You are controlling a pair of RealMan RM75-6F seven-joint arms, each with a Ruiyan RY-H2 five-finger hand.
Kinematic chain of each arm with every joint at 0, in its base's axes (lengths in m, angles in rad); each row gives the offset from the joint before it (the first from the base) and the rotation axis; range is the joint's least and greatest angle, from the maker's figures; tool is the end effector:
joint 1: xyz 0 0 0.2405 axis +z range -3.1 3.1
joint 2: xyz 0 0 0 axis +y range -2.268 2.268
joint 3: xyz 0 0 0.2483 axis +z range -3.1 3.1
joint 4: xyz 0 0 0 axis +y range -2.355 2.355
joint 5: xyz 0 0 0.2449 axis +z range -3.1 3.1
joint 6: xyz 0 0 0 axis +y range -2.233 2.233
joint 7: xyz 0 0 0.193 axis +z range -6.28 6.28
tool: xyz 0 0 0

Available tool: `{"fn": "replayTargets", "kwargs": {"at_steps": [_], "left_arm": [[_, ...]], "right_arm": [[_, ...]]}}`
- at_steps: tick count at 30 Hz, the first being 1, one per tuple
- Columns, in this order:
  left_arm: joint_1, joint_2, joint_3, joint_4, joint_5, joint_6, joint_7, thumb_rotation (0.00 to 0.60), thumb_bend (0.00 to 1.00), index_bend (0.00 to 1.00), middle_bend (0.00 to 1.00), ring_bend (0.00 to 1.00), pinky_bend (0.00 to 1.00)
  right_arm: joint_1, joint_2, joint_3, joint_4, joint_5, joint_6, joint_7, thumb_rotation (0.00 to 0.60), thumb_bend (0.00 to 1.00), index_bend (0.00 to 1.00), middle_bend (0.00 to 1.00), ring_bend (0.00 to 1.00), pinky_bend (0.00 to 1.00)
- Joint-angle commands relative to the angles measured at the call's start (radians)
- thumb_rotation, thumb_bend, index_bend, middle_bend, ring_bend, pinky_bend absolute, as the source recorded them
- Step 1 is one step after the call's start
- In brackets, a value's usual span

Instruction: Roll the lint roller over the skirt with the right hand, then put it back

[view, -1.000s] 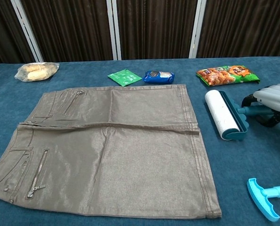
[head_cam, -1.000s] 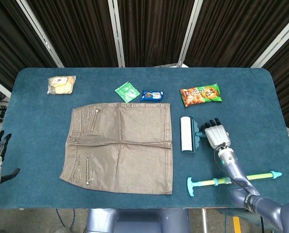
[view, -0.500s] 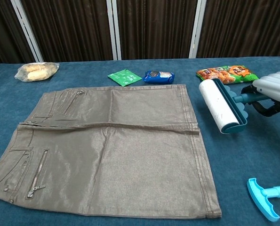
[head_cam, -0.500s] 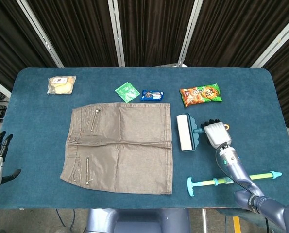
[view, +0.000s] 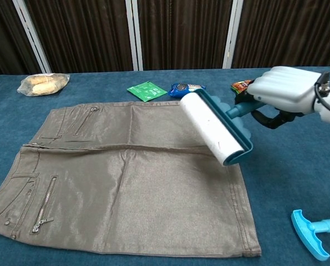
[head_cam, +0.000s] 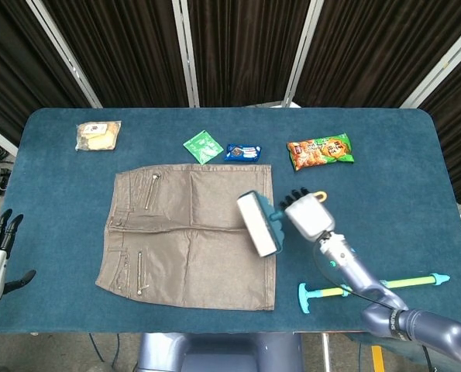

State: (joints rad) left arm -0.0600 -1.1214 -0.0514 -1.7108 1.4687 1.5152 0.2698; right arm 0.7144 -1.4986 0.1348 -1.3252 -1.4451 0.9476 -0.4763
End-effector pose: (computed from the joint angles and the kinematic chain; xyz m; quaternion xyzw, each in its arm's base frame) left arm -0.3029 0.2232 0.1200 -0.6080 -0.3440 -0.3324 0.6337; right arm -0.1532 -0.3977 -0.0512 0.8262 -0.1490 0.3029 0.4510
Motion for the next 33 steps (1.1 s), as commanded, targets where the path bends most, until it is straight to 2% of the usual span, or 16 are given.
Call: {"fn": "replayTargets", "kwargs": {"at_steps": [1, 11, 20, 26, 33], "left_arm": [[-0.002, 0.003, -0.002, 0.001, -0.009, -0.007, -0.006, 0.600, 0.00, 0.00, 0.00, 0.00, 0.00], [-0.009, 0.011, -0.010, 0.011, -0.043, -0.030, -0.027, 0.600, 0.00, 0.00, 0.00, 0.00, 0.00], [-0.021, 0.013, -0.018, 0.019, -0.071, -0.055, -0.034, 0.600, 0.00, 0.00, 0.00, 0.00, 0.00], [-0.024, 0.013, -0.020, 0.021, -0.079, -0.060, -0.037, 0.600, 0.00, 0.00, 0.00, 0.00, 0.00], [-0.027, 0.010, -0.016, 0.018, -0.077, -0.062, -0.027, 0.600, 0.00, 0.00, 0.00, 0.00, 0.00]], "right_arm": [[0.057, -0.035, 0.009, -0.105, 0.034, -0.056, -0.162, 0.600, 0.90, 0.41, 0.42, 0.28, 0.34], [0.144, -0.175, 0.001, -0.154, 0.092, -0.132, -0.363, 0.600, 0.93, 0.41, 0.42, 0.28, 0.34], [0.212, -0.304, 0.004, -0.085, 0.188, -0.152, -0.519, 0.600, 0.93, 0.41, 0.42, 0.29, 0.35], [0.214, -0.303, -0.028, -0.025, 0.201, -0.131, -0.567, 0.600, 0.93, 0.41, 0.42, 0.29, 0.35], [0.185, -0.224, -0.056, 0.016, 0.185, -0.074, -0.579, 0.600, 0.93, 0.41, 0.42, 0.29, 0.37]]}}
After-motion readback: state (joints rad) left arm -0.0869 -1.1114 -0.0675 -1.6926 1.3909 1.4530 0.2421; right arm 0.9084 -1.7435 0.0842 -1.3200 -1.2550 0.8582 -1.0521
